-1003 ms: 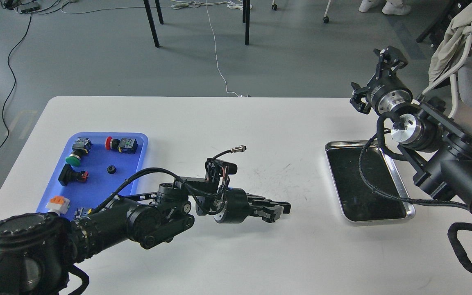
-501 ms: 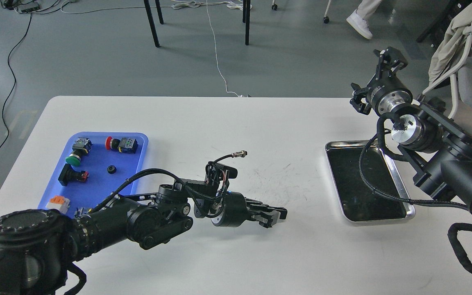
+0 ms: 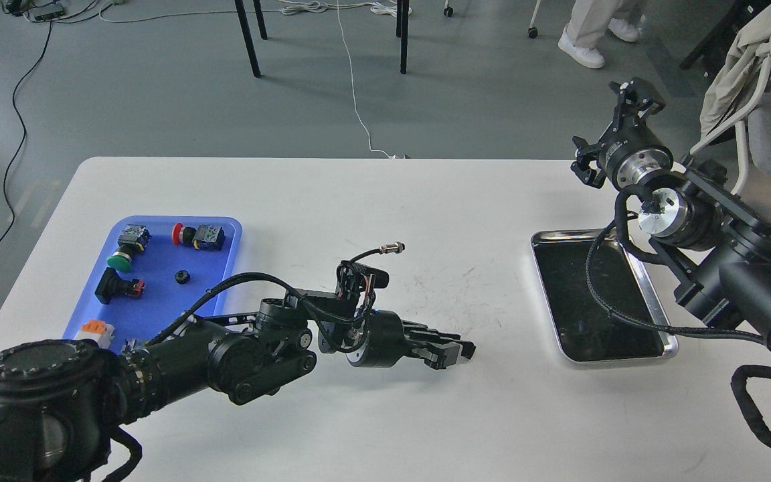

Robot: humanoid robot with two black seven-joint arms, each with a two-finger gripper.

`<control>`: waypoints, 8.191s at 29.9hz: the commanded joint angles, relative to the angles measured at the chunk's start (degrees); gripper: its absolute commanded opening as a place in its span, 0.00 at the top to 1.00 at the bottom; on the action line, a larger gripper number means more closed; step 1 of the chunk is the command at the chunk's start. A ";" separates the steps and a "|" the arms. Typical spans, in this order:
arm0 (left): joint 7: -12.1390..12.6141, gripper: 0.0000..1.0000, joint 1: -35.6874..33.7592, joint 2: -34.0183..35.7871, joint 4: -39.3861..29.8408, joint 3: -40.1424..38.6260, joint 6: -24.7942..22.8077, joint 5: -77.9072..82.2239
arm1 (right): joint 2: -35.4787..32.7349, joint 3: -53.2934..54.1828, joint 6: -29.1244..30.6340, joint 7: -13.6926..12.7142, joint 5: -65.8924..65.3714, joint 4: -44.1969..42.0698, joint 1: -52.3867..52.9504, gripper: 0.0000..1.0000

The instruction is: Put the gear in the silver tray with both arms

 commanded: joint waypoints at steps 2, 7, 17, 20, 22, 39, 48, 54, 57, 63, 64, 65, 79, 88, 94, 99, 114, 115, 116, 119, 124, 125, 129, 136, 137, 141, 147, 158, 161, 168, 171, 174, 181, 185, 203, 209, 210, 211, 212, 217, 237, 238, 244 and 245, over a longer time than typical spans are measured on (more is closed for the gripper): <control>-0.01 0.66 -0.35 0.00 -0.04 -0.27 0.05 -1.04 | 0.09 -0.04 0.00 0.00 0.02 0.01 -0.02 0.01; -0.01 0.66 -1.76 0.00 -0.30 -0.27 0.14 -2.80 | 0.18 -0.04 0.00 0.00 -0.07 0.01 -0.02 0.01; -0.01 0.58 -2.11 0.00 0.83 -0.97 0.22 -4.20 | 0.27 -0.13 0.00 0.00 -0.07 0.01 -0.02 0.01; -0.01 0.56 -5.35 0.00 0.49 -1.41 0.14 -9.47 | 0.09 -0.39 0.00 -0.09 0.02 0.01 -0.02 0.01; -0.01 0.55 -6.85 0.00 0.57 -1.41 0.14 -12.20 | 0.00 -1.70 0.35 -0.17 0.02 0.01 0.15 0.01; -0.01 0.24 -13.63 7.37 1.28 -1.85 1.19 -28.64 | -2.63 -21.03 3.52 0.26 -0.07 1.15 6.91 0.01; -0.01 0.09 -12.75 14.32 2.42 -1.85 4.18 -36.01 | -4.83 -28.24 4.92 0.35 -6.73 5.10 10.87 0.01; -0.01 0.09 -12.66 16.43 8.56 -1.94 3.39 -44.01 | -4.74 -33.61 5.10 0.35 -11.93 6.07 13.95 0.01; -0.01 0.09 -12.75 19.07 9.45 -1.94 2.78 -49.11 | -4.74 -36.68 5.10 0.18 -13.25 7.38 15.88 0.01; -0.01 0.09 -11.70 20.65 11.82 -1.94 1.98 -58.33 | -4.48 -44.24 5.10 0.35 -17.37 8.97 20.09 0.01; -0.01 0.09 -11.43 21.35 11.91 -1.94 1.63 -59.83 | -4.48 -45.38 5.10 0.35 -18.95 9.84 20.71 0.01; -0.01 0.09 -11.25 21.71 12.09 -1.94 0.85 -61.58 | -4.48 -46.61 5.10 0.35 -21.05 11.42 21.67 0.01; 6.87 0.02 -9.06 22.94 18.23 -9.66 -4.17 -72.67 | -3.17 -60.15 12.91 6.40 -36.97 17.50 31.08 0.01; 8.82 0.03 -7.91 22.50 22.02 -11.87 -3.82 -73.46 | -1.76 -65.68 15.99 13.34 -53.04 20.39 34.86 0.01; 9.09 0.03 -7.65 22.59 23.07 -12.48 -3.82 -74.52 | -1.67 -71.31 16.61 18.71 -60.08 22.50 39.08 0.01; 9.44 0.03 -7.65 19.35 29.04 -12.66 -3.99 -74.79 | -1.41 -74.91 16.52 20.88 -66.85 25.32 41.28 0.03; 9.53 0.03 -6.94 17.75 31.78 -12.40 -3.91 -74.79 | 0.27 -83.71 16.44 20.88 -84.18 29.01 44.54 0.17; 9.53 0.03 -6.86 17.75 31.78 -12.40 -3.91 -74.79 | 0.27 -83.80 16.44 20.88 -84.18 29.18 44.54 0.17; 9.53 0.03 -6.86 17.75 31.78 -12.31 -3.82 -74.79 | 0.27 -83.80 16.44 20.88 -84.18 29.45 44.54 0.17; 9.53 0.03 -6.95 17.75 31.78 -12.31 -3.82 -74.79 | 1.49 -83.71 16.44 20.88 -84.09 29.54 44.54 0.17; 9.53 0.03 -6.77 18.02 31.86 -12.13 -3.82 -74.79 | 4.04 -83.80 16.61 20.88 -83.39 31.82 44.97 0.17; 9.53 0.03 -6.77 18.02 31.95 -12.13 -3.82 -74.79 | 4.04 -83.80 17.05 20.88 -83.39 32.17 45.15 0.17; 9.44 0.03 -6.77 18.11 32.65 -11.96 -3.91 -74.70 | 4.48 -83.80 19.95 20.88 -83.12 32.35 45.15 0.17; 9.53 0.03 -6.16 18.28 33.09 -11.87 -3.91 -74.70 | 4.92 -86.25 21.53 20.88 -83.21 34.81 45.15 0.18; 9.53 0.03 -6.15 18.19 33.09 -11.87 -3.91 -74.70 | 5.01 -86.61 21.53 20.88 -83.12 34.90 45.15 0.19; 9.53 0.03 -5.80 18.37 33.09 -11.87 -3.91 -74.70 | 5.10 -87.05 21.71 20.88 -83.30 34.90 44.63 0.23; 9.44 0.03 -5.45 18.46 33.09 -11.96 -3.91 -74.70 | 6.68 -88.28 22.68 20.88 -83.12 34.46 43.83 0.33; 9.35 0.03 -5.45 18.63 33.09 -12.13 -4.17 -74.79 | 10.02 -88.37 22.76 20.88 -83.04 33.23 42.34 0.33; 9.27 0.03 -5.45 18.72 33.09 -12.22 -4.26 -74.79 | 10.28 -88.28 22.76 20.88 -83.04 32.35 41.81 0.33; 8.91 0.03 -5.36 18.63 33.09 -12.40 -4.35 -75.57 | 10.46 -88.11 22.68 20.88 -83.04 31.39 40.94 0.33; 8.74 0.03 -5.36 18.63 33.09 -12.49 -4.35 -75.84 | 10.55 -88.11 22.68 20.88 -83.04 31.03 40.32 0.33; 8.74 0.03 -5.36 18.55 33.09 -12.49 -4.35 -76.10 | 10.64 -87.93 22.68 20.88 -83.04 29.89 39.97 0.33; 8.21 0.03 -5.28 18.63 33.09 -12.49 -4.35 -76.19 | 11.51 -87.93 22.68 20.88 -83.12 28.75 39.44 0.40; 8.12 0.03 -5.10 18.63 33.09 -12.49 -4.35 -76.19 | 11.95 -87.93 22.68 20.88 -83.12 27.34 38.47 0.44; 8.12 0.03 -5.01 18.46 33.09 -12.49 -4.17 -76.19 | 13.19 -87.93 22.77 20.88 -83.21 27.34 39.44 0.57; 8.21 0.03 -5.01 18.46 33.09 -12.49 -4.08 -76.19 | 13.01 -88.11 23.20 20.88 -83.30 27.43 40.31 0.57; 8.21 0.03 -4.92 18.46 33.09 -12.49 -4.08 -76.19 | 13.01 -88.19 23.81 20.88 -83.30 27.43 40.49 0.57; 8.21 0.03 -4.92 18.46 33.09 -12.49 -4.08 -76.19 | 12.92 -88.19 24.60 20.88 -83.30 27.52 40.67 0.57; 8.21 0.03 -4.92 18.46 33.09 -12.49 -4.08 -76.19 | 12.92 -88.11 25.05 20.88 -83.30 27.52 40.67 0.57; 8.21 0.03 -4.92 18.37 33.09 -12.49 -3.99 -76.19 | 12.92 -88.37 25.49 20.88 -83.30 27.52 40.67 0.57; 8.21 0.03 -4.13 18.63 33.09 -12.49 -4.17 -76.19 | 15.12 -88.19 25.67 20.88 -83.47 27.17 39.88 0.66; 8.12 0.03 -4.13 18.63 33.09 -12.49 -4.17 -76.19 | 15.12 -88.19 25.67 20.88 -83.47 27.08 39.79 0.67; 8.12 0.03 -4.13 18.46 33.09 -12.49 -4.08 -76.19 | 15.12 -88.28 25.67 20.88 -83.47 27.25 39.70 0.68; 8.21 0.03 -4.13 18.46 33.09 -12.49 -4.00 -76.19 | 15.03 -88.28 25.67 20.88 -83.56 27.25 39.70 0.68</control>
